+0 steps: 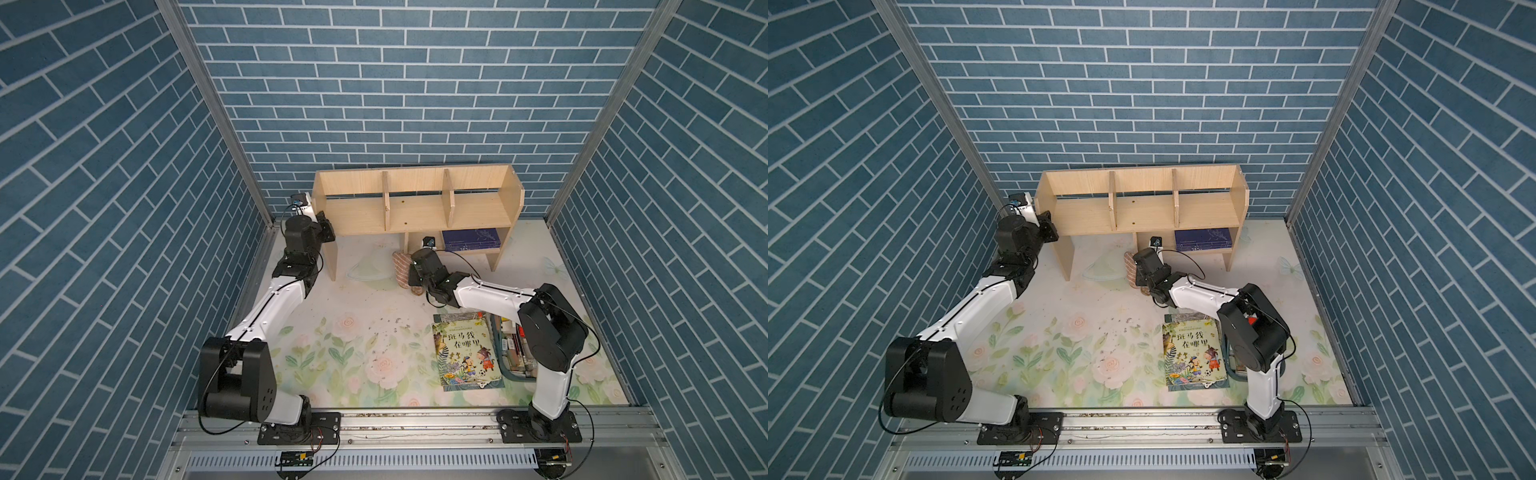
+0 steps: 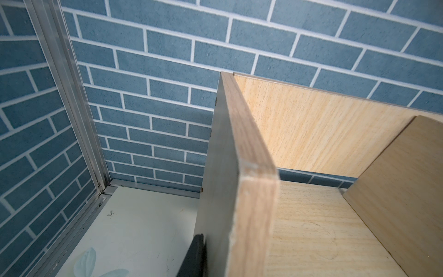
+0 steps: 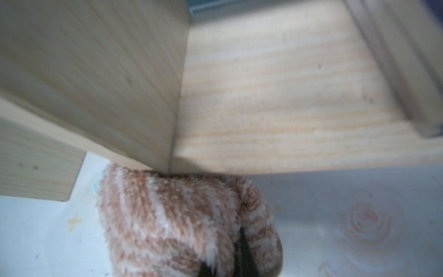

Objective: Wipe the bookshelf clean with a cloth
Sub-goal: Wipe the dust from the shelf.

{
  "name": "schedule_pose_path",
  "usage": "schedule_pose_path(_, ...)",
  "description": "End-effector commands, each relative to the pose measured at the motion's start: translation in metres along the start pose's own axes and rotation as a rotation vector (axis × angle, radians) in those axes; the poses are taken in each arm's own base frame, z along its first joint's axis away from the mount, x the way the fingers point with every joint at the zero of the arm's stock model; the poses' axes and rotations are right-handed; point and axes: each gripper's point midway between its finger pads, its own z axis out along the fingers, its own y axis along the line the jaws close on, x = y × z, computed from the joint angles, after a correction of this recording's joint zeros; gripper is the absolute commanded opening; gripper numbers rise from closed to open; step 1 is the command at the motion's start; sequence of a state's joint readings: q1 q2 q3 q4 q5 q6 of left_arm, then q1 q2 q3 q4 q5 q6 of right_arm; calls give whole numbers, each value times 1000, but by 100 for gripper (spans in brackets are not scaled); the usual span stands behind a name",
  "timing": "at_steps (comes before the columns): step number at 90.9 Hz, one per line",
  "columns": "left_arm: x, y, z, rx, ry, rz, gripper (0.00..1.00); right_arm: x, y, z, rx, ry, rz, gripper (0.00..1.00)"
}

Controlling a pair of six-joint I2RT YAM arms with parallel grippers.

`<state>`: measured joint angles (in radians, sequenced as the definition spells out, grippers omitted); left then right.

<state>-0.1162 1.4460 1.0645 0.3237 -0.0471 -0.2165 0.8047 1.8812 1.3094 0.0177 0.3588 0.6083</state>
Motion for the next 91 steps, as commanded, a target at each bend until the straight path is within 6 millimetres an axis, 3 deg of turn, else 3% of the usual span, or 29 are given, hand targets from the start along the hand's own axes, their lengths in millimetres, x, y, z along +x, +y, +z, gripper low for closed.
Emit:
schedule_pose_path(1,15,-49,-2,219,63,-102,0,-80,17,-46,-21,-176,5,0)
schedule_pose_path(9,15,-49,-3,217,61,-101,0,-96,19,-58,-24,-212,4,0)
schedule_pose_path(17,14,-49,-3,218,60,-104,0,-91,17,-54,-19,-203,-3,0)
schedule_pose_path(38,15,-47,-2,207,63,-103,0,-17,13,-14,-24,-65,-22,0)
schedule_pose_path(47,14,-45,-3,198,58,-105,0,-4,26,-9,-43,-42,-40,0)
schedule_pose_path(55,14,-44,-2,191,59,-109,0,-8,43,-11,-60,-52,-67,0)
schedule_pose_path(63,15,-44,-2,191,61,-117,0,-25,64,-15,-85,-77,-75,0)
schedule_pose_path(76,12,-44,-3,190,58,-127,0,-55,113,-28,-165,-135,-92,0)
schedule_pose_path(91,8,-45,-5,198,46,-132,0,-70,175,-37,-267,-183,-126,0)
